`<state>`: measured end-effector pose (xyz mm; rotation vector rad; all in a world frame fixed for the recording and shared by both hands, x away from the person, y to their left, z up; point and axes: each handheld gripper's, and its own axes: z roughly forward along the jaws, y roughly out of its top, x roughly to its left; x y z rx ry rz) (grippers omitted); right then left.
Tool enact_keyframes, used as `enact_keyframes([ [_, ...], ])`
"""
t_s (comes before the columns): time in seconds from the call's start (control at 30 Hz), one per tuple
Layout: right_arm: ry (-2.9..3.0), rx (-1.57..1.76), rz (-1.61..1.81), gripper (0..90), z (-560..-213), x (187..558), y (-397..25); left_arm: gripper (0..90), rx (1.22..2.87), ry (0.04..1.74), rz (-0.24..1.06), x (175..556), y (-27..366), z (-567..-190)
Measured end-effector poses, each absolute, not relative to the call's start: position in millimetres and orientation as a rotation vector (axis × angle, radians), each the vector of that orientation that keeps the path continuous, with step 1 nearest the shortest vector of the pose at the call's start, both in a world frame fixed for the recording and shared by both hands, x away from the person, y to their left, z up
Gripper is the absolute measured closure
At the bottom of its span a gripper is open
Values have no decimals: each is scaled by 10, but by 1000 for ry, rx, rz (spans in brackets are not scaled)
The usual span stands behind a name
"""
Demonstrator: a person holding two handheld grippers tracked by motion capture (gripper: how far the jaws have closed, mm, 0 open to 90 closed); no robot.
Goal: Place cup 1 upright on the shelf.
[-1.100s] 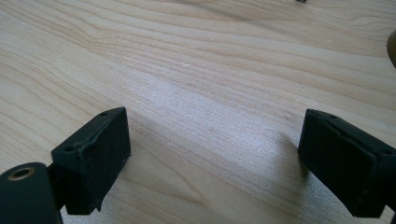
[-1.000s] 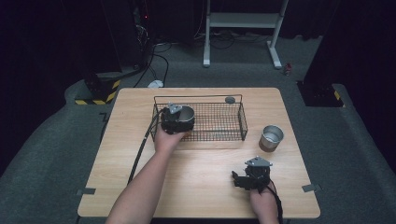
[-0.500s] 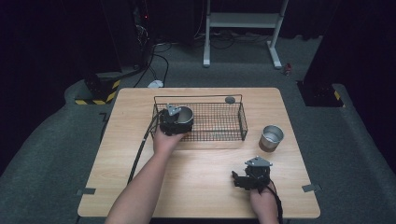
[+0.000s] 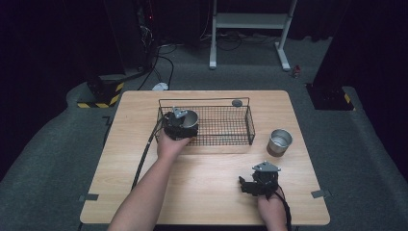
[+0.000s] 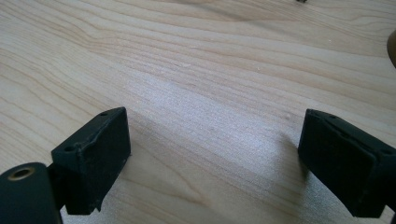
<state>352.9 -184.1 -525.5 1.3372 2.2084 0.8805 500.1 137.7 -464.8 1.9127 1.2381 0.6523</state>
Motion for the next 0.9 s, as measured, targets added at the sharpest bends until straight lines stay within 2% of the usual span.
enact_keyframes([
  [0.13,2208,1337,880,91,-5255,3528,-1841,4,1920,1243,664,5001,1368,-4637],
  [0.9,2208,1338,880,91,-5255,3528,-1841,6,1877,1256,620,4878,1457,-4539],
])
